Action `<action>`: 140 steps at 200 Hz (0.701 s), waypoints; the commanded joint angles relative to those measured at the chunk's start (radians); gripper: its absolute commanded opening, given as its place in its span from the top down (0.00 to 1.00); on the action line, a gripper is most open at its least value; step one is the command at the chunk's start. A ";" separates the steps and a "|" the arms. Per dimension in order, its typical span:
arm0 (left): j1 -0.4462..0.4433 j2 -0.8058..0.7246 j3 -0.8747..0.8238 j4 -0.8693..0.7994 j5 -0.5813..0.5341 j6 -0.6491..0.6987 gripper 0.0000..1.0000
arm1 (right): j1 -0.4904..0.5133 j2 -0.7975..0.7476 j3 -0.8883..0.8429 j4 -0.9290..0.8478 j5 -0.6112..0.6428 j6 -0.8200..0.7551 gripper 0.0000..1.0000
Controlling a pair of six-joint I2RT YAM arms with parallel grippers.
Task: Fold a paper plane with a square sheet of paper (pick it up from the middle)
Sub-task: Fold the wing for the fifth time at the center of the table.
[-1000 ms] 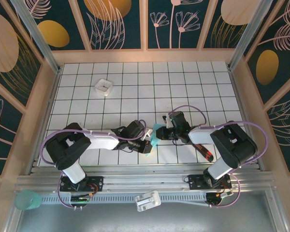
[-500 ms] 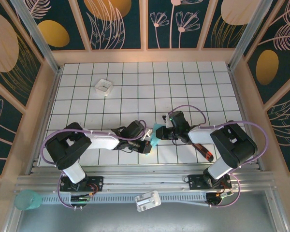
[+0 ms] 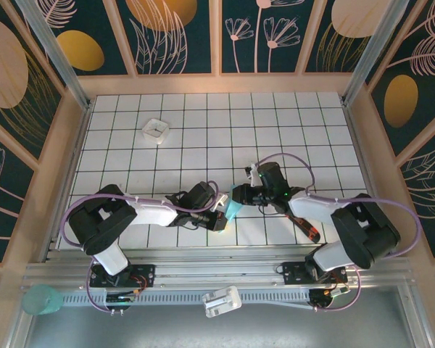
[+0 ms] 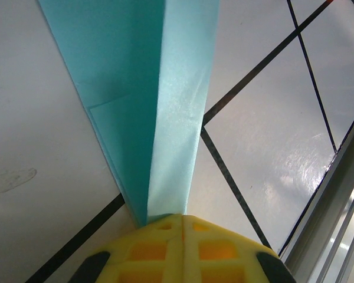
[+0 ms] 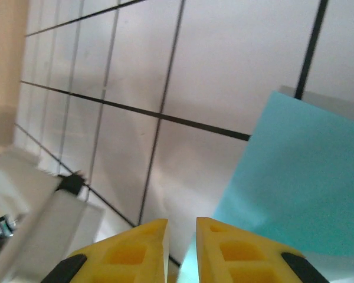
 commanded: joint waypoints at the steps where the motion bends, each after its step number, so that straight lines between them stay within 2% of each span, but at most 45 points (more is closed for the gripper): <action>1: 0.007 0.026 -0.050 -0.145 -0.035 0.012 1.00 | 0.020 -0.055 -0.067 0.037 -0.024 0.096 0.82; 38: 0.007 0.056 -0.051 -0.139 -0.032 0.007 1.00 | 0.092 -0.083 -0.163 0.115 0.009 0.208 0.90; 79: 0.007 0.055 -0.052 -0.134 -0.031 0.005 1.00 | 0.154 -0.040 -0.213 0.208 0.039 0.288 0.99; 140: 0.007 0.048 -0.053 -0.133 -0.029 0.005 1.00 | 0.182 0.037 -0.193 0.265 0.037 0.312 1.00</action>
